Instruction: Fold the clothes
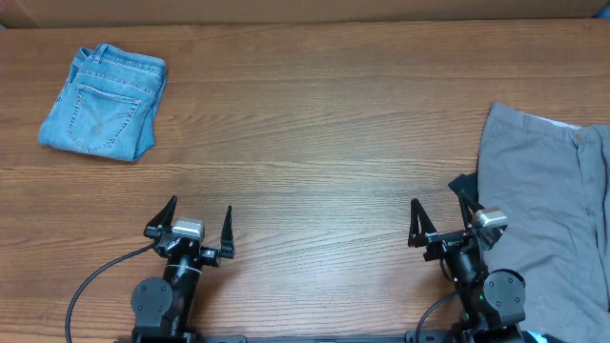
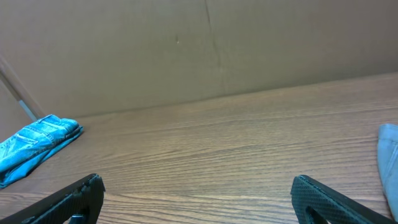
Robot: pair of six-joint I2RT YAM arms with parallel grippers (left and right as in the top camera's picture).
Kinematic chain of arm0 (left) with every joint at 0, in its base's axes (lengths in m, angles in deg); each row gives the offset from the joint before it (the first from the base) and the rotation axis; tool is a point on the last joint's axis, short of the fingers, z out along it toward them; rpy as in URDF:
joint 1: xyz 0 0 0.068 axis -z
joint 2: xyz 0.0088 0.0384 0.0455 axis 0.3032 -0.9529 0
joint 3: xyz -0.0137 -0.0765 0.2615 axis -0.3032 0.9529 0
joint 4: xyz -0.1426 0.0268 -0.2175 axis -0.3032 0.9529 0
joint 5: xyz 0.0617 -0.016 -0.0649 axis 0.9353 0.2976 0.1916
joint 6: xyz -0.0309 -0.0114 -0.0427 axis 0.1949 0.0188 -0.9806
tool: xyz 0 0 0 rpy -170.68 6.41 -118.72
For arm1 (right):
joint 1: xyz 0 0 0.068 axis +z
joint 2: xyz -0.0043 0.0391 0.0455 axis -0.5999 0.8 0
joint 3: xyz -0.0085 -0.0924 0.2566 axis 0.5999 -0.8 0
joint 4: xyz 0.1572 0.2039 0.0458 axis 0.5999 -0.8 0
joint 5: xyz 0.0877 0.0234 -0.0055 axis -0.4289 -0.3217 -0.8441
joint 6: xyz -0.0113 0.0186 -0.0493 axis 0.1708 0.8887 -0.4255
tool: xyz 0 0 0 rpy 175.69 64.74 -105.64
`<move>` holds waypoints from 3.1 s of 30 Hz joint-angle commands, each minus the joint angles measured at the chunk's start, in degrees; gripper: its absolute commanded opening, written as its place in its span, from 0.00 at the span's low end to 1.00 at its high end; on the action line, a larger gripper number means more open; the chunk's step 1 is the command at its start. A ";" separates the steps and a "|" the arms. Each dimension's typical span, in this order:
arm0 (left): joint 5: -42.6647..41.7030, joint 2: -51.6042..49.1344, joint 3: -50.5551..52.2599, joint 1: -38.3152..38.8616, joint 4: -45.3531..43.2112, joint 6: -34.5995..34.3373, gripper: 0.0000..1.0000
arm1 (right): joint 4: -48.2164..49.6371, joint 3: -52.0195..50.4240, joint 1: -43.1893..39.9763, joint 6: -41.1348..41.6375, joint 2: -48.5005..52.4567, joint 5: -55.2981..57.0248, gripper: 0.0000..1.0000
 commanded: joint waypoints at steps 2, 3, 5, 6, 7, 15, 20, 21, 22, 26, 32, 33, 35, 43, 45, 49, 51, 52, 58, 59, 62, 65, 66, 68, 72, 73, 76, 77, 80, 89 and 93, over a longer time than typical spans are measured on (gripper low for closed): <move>-0.24 0.48 0.20 0.22 0.04 -0.76 1.00 | 0.44 -0.57 -0.37 -0.02 -0.52 -0.11 1.00; -0.24 0.48 0.20 0.22 0.04 -0.74 1.00 | 0.44 -0.57 -0.37 -0.02 -0.52 -0.11 1.00; -0.24 0.48 0.20 0.22 0.04 -0.74 1.00 | 0.44 -0.57 -0.37 -0.02 -0.52 -0.11 1.00; -0.24 0.48 0.20 0.22 0.04 -0.74 1.00 | 0.44 -0.57 -0.37 -0.02 -0.52 -0.11 1.00; -0.24 0.48 0.20 0.22 0.04 -0.74 1.00 | 0.44 -0.57 -0.37 -0.02 -0.52 -0.11 1.00; -0.24 0.48 0.20 0.22 0.04 -0.74 1.00 | 0.42 -0.57 -0.37 -0.02 -0.52 -0.11 1.00; -0.24 0.48 0.20 0.22 0.04 -0.76 1.00 | 0.42 -0.57 -0.37 -0.02 -0.52 -0.11 1.00; -0.24 0.48 0.20 0.22 0.04 -0.76 1.00 | 0.44 -0.57 -0.37 -0.02 -0.52 -0.11 1.00; -0.24 0.48 0.20 0.22 0.04 -0.74 1.00 | 0.44 -0.57 -0.37 -0.02 -0.52 -0.11 1.00; -0.24 0.48 0.20 0.22 0.04 -0.76 1.00 | 0.44 -0.57 -0.37 -0.02 -0.52 -0.11 1.00; -0.24 0.48 0.20 0.22 0.04 -0.76 1.00 | 0.44 -0.57 -0.37 -0.02 -0.52 -0.11 1.00; -0.24 0.48 0.20 0.22 0.04 -0.76 1.00 | 0.44 -0.57 -0.37 -0.02 -0.52 -0.11 1.00; -0.24 0.48 0.20 0.22 0.04 -0.76 1.00 | 0.44 -0.57 -0.37 -0.02 -0.52 -0.11 1.00; -0.24 0.48 0.20 0.22 0.04 -0.74 1.00 | 0.44 -0.57 -0.37 -0.02 -0.52 -0.11 1.00; -0.24 0.48 0.20 0.22 0.04 -0.74 1.00 | 0.44 -0.57 -0.37 -0.02 -0.52 -0.11 1.00; -0.24 0.48 0.20 0.22 0.04 -0.74 1.00 | 0.44 -0.57 -0.37 -0.02 -0.52 -0.11 1.00; -0.24 0.48 0.20 0.22 0.04 -0.74 1.00 | 0.44 -0.57 -0.37 -0.02 -0.52 -0.11 1.00; -0.24 0.48 0.20 0.22 0.04 -0.74 1.00 | 0.44 -0.57 -0.37 -0.02 -0.52 -0.11 1.00; -0.24 0.44 0.20 0.22 0.04 -0.76 1.00 | 0.44 -0.57 -0.37 -0.02 -0.52 -0.11 1.00; -0.22 0.44 0.20 0.22 0.04 -0.74 1.00 | 0.44 -0.57 -0.37 -0.02 -0.52 -0.11 1.00; -0.24 0.44 0.20 0.22 0.07 -0.76 1.00 | 0.44 -0.57 -0.37 -0.02 -0.52 -0.11 1.00; -0.22 0.44 0.20 0.22 0.07 -0.74 1.00 | 0.44 -0.57 -0.37 -0.02 -0.52 -0.11 1.00; -0.24 0.44 0.20 0.22 0.07 -0.76 1.00 | 0.44 -0.57 -0.37 -0.02 -0.52 -0.11 1.00; -0.22 0.44 0.20 0.22 0.07 -0.74 1.00 | 0.44 -0.57 -0.37 -0.02 -0.52 -0.11 1.00; -0.22 0.44 0.20 0.22 0.07 -0.74 1.00 | 0.42 -0.57 -0.37 -0.02 -0.52 -0.11 1.00; -0.24 0.44 0.20 0.22 0.07 -0.74 1.00 | 0.44 -0.57 -0.37 -0.07 -0.52 -0.07 1.00; -0.22 0.44 0.20 0.22 0.07 -0.74 1.00 | 0.33 -0.57 -0.37 -0.07 -0.52 0.94 1.00; -0.24 0.44 0.20 0.22 0.07 -0.76 1.00 | 0.33 -0.57 -0.37 -0.07 -0.52 0.94 1.00; -0.24 0.44 0.20 0.22 -0.02 -0.74 1.00 | 0.39 -0.57 -0.37 0.00 -0.52 0.63 1.00; -3.54 0.44 0.15 0.22 -0.09 -10.64 1.00 | 0.74 -0.57 -0.37 0.02 -0.52 -2.54 1.00; -3.56 0.44 0.11 0.22 -1.14 -20.09 1.00 | 1.07 0.37 -0.37 2.84 -0.52 -7.80 1.00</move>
